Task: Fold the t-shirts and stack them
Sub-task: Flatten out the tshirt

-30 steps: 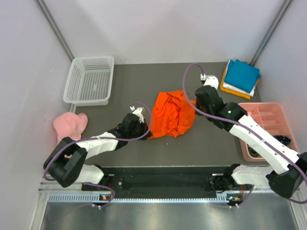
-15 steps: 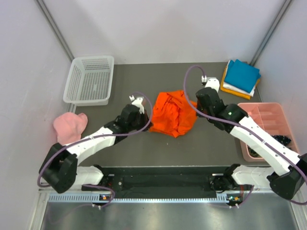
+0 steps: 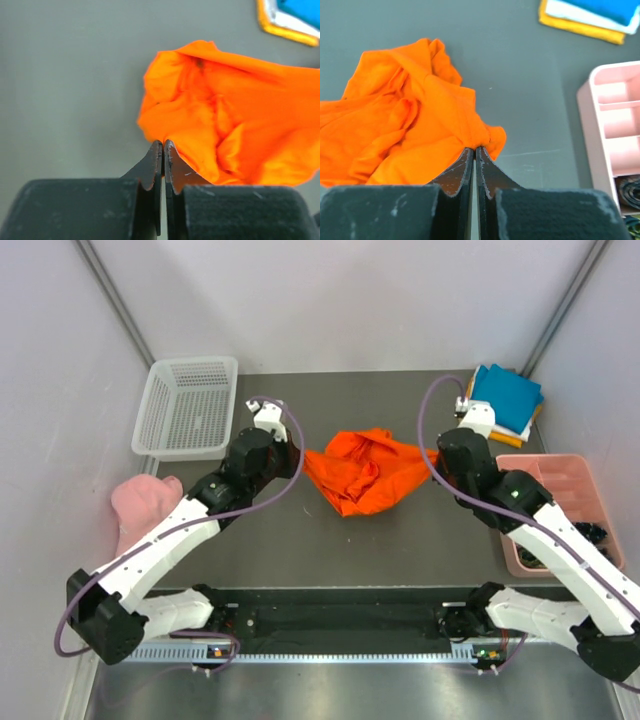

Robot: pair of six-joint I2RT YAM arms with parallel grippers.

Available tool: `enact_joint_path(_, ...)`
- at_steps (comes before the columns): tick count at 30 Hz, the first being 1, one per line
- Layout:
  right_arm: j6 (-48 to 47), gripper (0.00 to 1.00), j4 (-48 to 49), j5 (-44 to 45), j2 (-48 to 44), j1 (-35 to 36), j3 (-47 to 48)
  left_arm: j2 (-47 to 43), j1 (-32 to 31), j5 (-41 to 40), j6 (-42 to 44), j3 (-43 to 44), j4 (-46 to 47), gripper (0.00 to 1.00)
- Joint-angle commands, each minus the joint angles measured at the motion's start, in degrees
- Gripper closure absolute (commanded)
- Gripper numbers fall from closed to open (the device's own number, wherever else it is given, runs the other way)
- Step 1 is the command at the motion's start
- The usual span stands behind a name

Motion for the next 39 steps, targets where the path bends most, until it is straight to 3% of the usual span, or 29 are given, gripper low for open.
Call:
enact_joint_path(1, 0.27, 1.00, -2.01, 6.41, -4.02, -1.21, 2.30, -3.16, 0.39, -5.92, 4.28, 6.27, -3.58, 1.00)
enact_joint_path(8, -4.38, 1.00, -0.79, 7.65, -5.35, -1.21, 8.53, -2.63, 0.48, -10.49, 9.47, 15.42, -6.14, 1.00)
enact_joint_path(21, -17.47, 1.00, 11.43, 3.70, -3.68, -1.30, 20.93, -0.52, 0.48, -15.24, 15.62, 32.73, -4.82, 1.00)
enact_joint_path(39, -27.41, 1.00, 22.15, 6.94, -7.45, -1.21, 23.40, -6.06, 0.48, -21.92, 21.43, 35.99, 3.35, 1.00)
